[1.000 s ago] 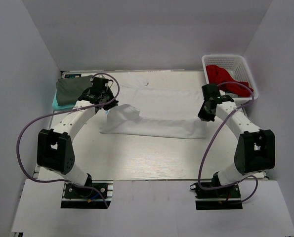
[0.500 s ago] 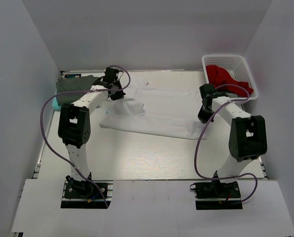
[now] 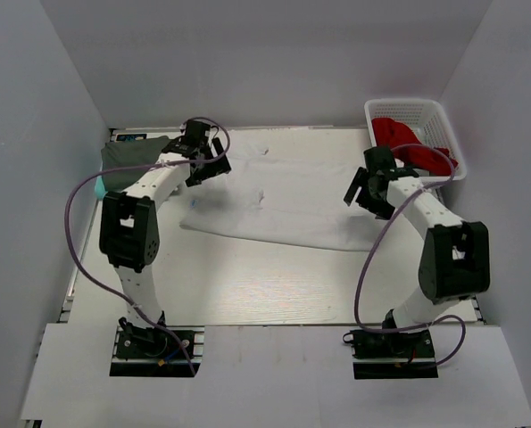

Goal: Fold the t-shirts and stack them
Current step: Fold the flattened tshirt in 1/3 of the way

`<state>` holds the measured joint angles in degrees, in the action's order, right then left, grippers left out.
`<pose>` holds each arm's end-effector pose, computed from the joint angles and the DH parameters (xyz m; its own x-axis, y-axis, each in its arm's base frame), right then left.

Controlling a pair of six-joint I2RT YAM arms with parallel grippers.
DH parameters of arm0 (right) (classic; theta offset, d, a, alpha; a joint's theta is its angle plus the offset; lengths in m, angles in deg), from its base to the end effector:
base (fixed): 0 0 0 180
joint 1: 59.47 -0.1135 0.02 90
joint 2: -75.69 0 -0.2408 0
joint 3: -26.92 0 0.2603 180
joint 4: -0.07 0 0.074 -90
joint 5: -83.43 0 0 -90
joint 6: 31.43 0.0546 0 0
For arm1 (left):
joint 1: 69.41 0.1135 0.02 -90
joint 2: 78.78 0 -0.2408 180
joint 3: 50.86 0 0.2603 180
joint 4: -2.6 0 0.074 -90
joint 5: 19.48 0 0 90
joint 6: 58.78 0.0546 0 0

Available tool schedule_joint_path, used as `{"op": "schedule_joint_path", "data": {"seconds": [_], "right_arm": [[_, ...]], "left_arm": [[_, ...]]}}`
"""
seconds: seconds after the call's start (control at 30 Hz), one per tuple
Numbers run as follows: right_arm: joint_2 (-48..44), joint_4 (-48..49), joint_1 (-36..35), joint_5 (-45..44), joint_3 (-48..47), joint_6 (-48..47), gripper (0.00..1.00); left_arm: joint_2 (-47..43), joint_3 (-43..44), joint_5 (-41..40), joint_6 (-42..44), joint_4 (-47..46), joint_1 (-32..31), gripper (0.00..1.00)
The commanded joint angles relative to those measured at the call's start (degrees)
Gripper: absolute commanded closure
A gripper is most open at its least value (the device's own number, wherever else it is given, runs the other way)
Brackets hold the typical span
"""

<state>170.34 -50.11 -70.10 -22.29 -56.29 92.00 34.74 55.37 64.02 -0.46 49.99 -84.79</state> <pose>0.3514 0.0509 0.1905 -0.7498 0.3989 -0.5280 0.4338 0.8988 0.0629 0.4340 -0.1130 0.1966 -0.7747 -0.3281 -0.5405 -0.2426 0.9437 -0.2250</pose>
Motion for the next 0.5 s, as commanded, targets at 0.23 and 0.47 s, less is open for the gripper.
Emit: {"op": "schedule_joint_path", "data": {"seconds": [0.23, 0.47], "right_arm": [[-4.75, 15.85, -2.11, 13.88, 13.81, -3.02, 0.1], [-2.36, 16.91, -1.85, 13.0, 19.6, -2.32, 0.1]], "left_arm": [[-11.12, -24.33, 4.31, -5.49, -7.96, -0.09, 0.0], [-11.12, -33.3, 2.82, -8.92, -5.94, -0.09, 0.0]]}}
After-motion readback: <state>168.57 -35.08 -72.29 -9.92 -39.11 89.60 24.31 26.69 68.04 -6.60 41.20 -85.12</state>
